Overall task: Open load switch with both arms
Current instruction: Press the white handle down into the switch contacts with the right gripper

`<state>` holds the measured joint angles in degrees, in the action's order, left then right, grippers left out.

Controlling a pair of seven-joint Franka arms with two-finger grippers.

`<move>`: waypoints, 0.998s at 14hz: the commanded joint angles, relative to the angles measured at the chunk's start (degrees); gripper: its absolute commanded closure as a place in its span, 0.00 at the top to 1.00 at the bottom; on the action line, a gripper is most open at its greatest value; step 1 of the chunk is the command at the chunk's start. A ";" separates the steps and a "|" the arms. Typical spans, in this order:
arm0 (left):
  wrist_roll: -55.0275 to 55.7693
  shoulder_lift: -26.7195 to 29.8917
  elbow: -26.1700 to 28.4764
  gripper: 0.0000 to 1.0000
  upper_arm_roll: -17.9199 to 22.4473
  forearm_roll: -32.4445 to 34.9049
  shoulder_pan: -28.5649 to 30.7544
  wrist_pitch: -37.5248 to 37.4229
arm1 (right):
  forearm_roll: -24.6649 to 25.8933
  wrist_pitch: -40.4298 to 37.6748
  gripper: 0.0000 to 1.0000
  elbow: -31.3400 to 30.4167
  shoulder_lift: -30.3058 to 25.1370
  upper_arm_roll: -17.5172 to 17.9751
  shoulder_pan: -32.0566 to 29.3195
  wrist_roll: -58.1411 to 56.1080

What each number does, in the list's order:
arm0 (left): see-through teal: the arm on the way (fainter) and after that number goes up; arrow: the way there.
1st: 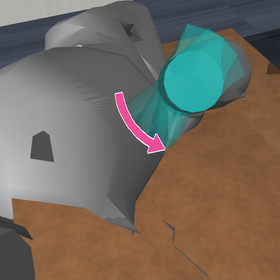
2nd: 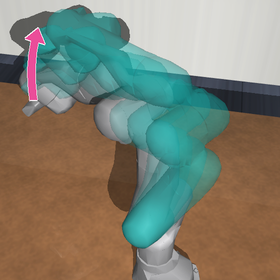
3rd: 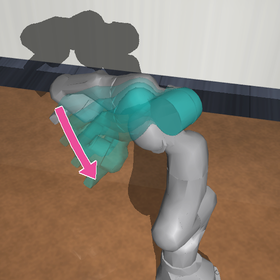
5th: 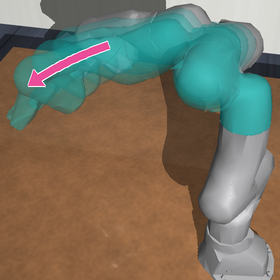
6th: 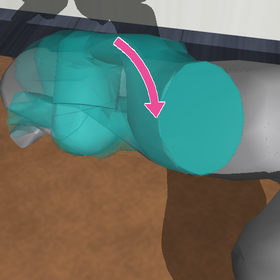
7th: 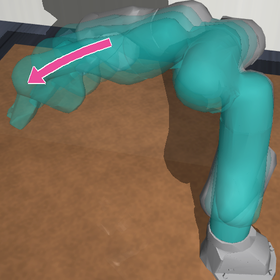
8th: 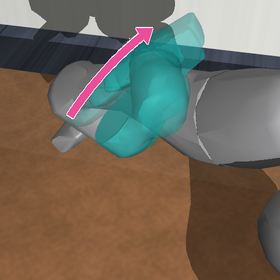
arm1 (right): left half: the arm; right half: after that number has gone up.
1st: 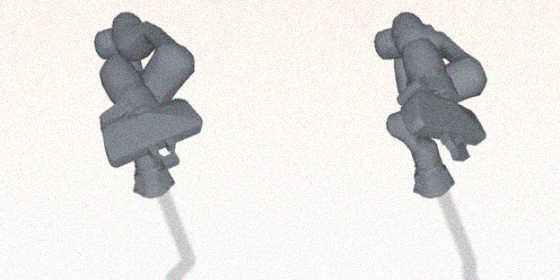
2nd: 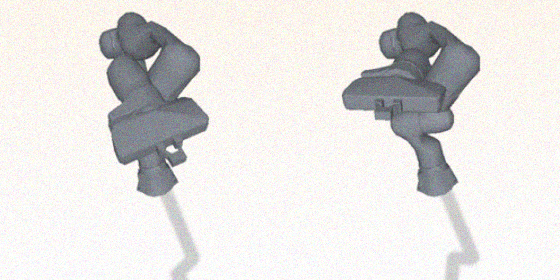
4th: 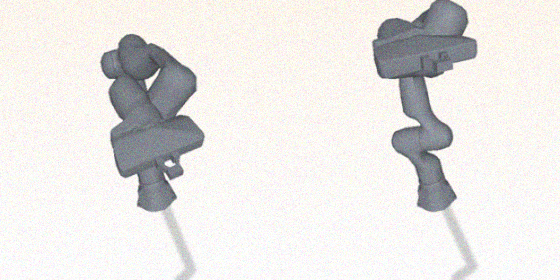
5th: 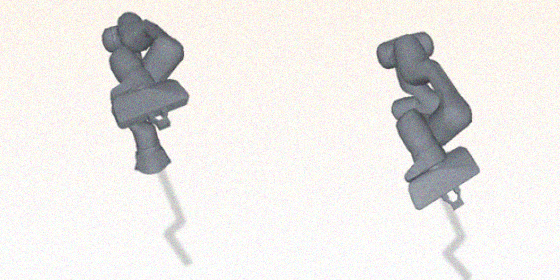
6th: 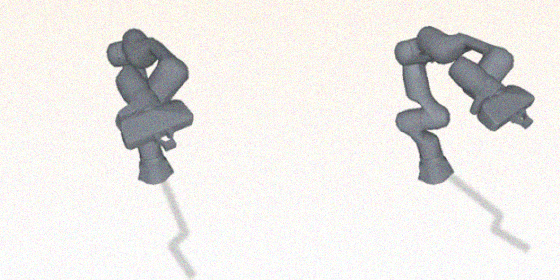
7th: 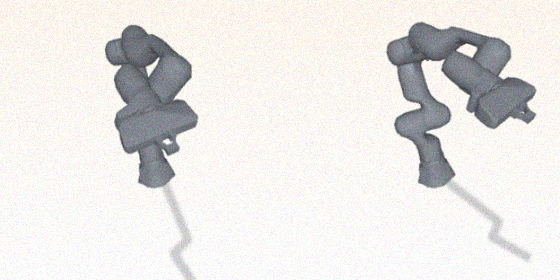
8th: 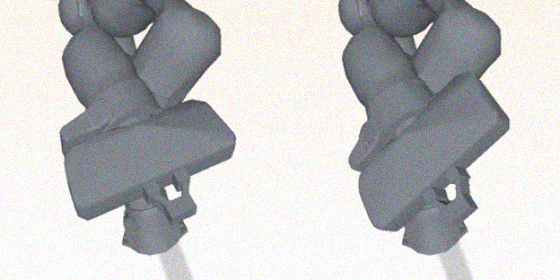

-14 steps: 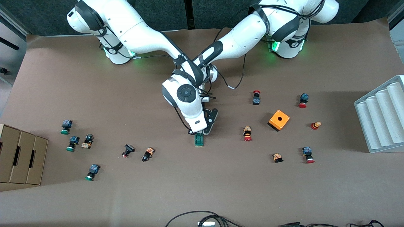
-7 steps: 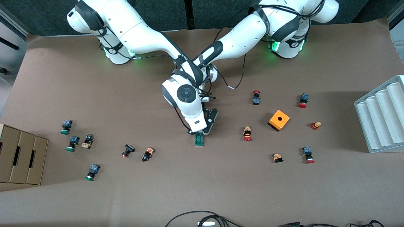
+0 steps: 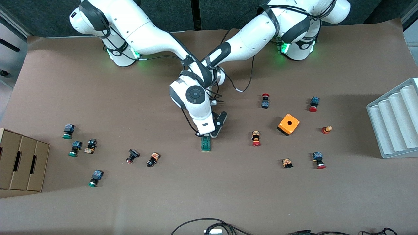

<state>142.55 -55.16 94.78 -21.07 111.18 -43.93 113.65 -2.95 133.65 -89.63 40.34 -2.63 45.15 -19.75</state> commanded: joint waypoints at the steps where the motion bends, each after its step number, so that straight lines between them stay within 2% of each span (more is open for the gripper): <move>1: 0.27 -0.03 -0.47 0.43 0.50 0.79 -0.01 0.96 | 0.75 -0.15 0.31 -1.60 -1.22 -0.09 0.47 1.38; 14: 0.36 -0.03 -0.38 0.43 0.50 0.79 -0.01 0.96 | 0.67 1.61 0.31 -1.51 -0.08 -0.09 0.38 1.47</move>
<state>142.55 -55.16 94.78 -21.07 111.18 -43.93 113.65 -2.95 134.23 -90.15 40.45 -2.63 45.20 -19.37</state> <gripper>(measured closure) 0.511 0.683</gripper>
